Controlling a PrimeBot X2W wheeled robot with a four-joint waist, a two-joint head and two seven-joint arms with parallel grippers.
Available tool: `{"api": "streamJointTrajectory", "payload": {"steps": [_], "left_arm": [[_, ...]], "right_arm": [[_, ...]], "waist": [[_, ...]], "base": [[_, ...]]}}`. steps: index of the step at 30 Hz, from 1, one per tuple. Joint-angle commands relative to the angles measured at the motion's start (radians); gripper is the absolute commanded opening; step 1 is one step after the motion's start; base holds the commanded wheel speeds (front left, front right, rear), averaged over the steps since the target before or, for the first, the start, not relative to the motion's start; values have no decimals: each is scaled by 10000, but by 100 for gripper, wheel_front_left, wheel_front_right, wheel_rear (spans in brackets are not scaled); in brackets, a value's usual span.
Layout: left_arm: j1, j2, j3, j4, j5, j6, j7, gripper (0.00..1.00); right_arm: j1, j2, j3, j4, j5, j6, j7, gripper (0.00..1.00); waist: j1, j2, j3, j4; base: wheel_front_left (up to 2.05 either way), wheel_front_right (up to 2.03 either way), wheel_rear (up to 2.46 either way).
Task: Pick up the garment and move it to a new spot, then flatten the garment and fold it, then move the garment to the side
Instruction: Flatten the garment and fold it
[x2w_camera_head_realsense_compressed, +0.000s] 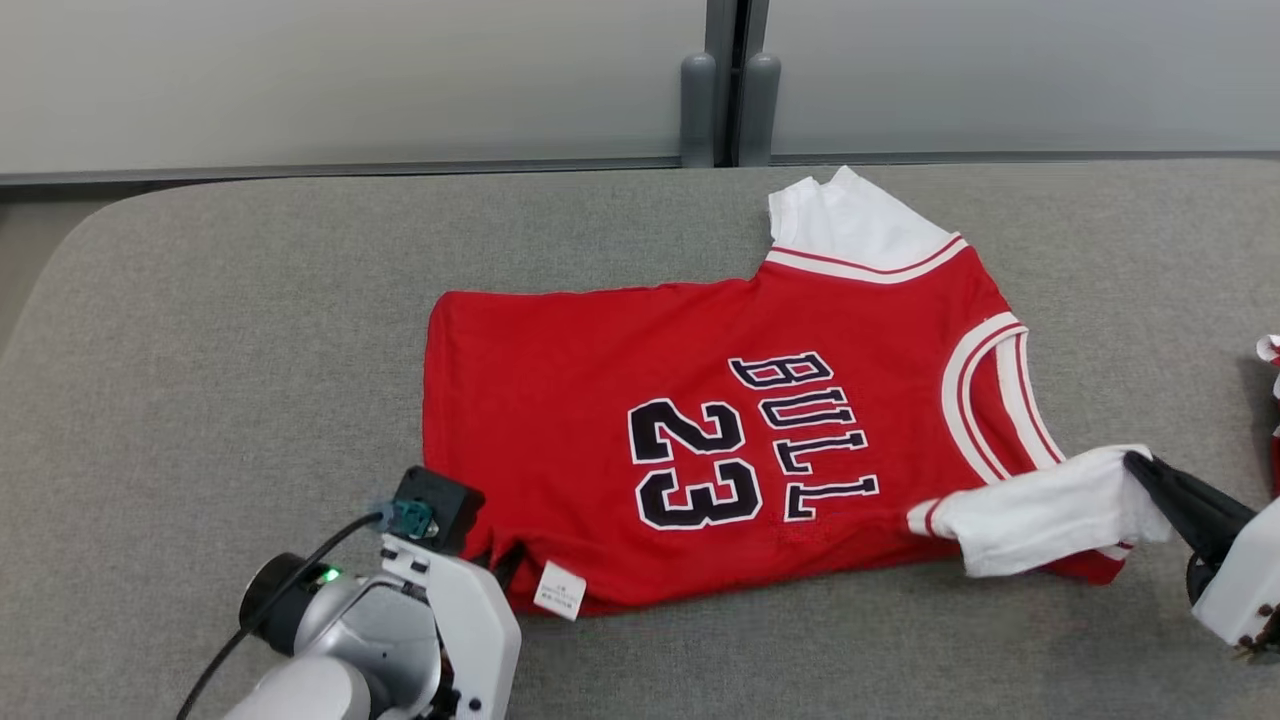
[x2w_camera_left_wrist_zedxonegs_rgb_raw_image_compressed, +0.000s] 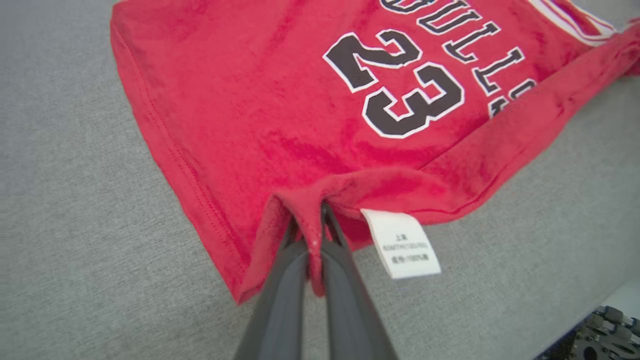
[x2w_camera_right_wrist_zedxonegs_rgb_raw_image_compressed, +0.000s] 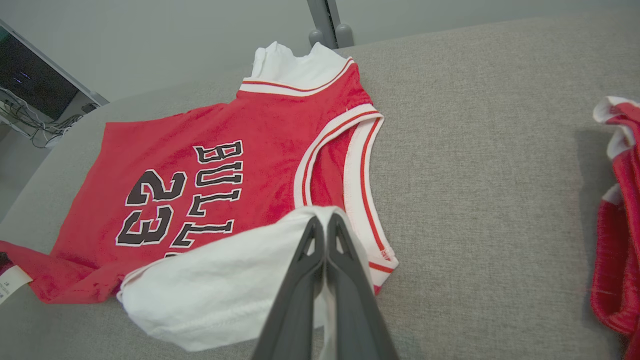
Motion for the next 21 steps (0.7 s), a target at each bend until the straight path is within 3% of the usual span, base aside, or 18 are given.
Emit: {"api": "streamJointTrajectory", "payload": {"steps": [1,7,8,9,10,11,12,13,18,21], "left_arm": [[-331,-14,47,79,-62,-66,85,0],[-1381,-250,33,842,-272,-291,938,0],[-1515,-265,14,982,-295,-330,1069,6],[-1629,-295,28,1107,-311,-332,1146,13],[-1759,-332,54,1255,-332,-307,1227,26],[-1864,-370,89,1374,-321,-264,1232,40],[-1940,-404,119,1486,-303,-218,1220,66],[-1987,-429,146,1586,-303,-181,1194,100],[-1891,-564,329,1872,-454,-62,956,100],[-1309,-328,441,1758,-619,16,747,100]], "right_arm": [[-224,-194,52,97,61,2,53,0],[-1505,-799,1063,829,92,2,554,0],[-1723,-850,1240,938,67,2,547,0],[-1929,-897,1479,1010,56,2,513,9],[-2149,-940,1732,1055,41,2,454,46],[-2353,-974,1925,1143,40,2,352,100],[-2536,-1003,2111,1257,28,2,232,100],[-2725,-1026,2292,1326,-29,2,57,100],[-3112,-1216,2599,1653,189,2,-1301,100],[-2689,-1514,2657,1551,406,2,-1985,100]], "waist": [[1,0,187,108],[1,0,555,209],[1,0,601,210],[1,0,657,209],[1,0,724,197],[1,0,786,181],[1,0,835,162],[1,0,873,140],[1,0,852,11],[1,0,707,-167]], "base": [[0,0,0],[0,0,0],[0,0,0],[0,0,0],[0,0,0],[0,0,0],[0,0,0],[0,0,0],[0,0,0],[0,0,0]]}}
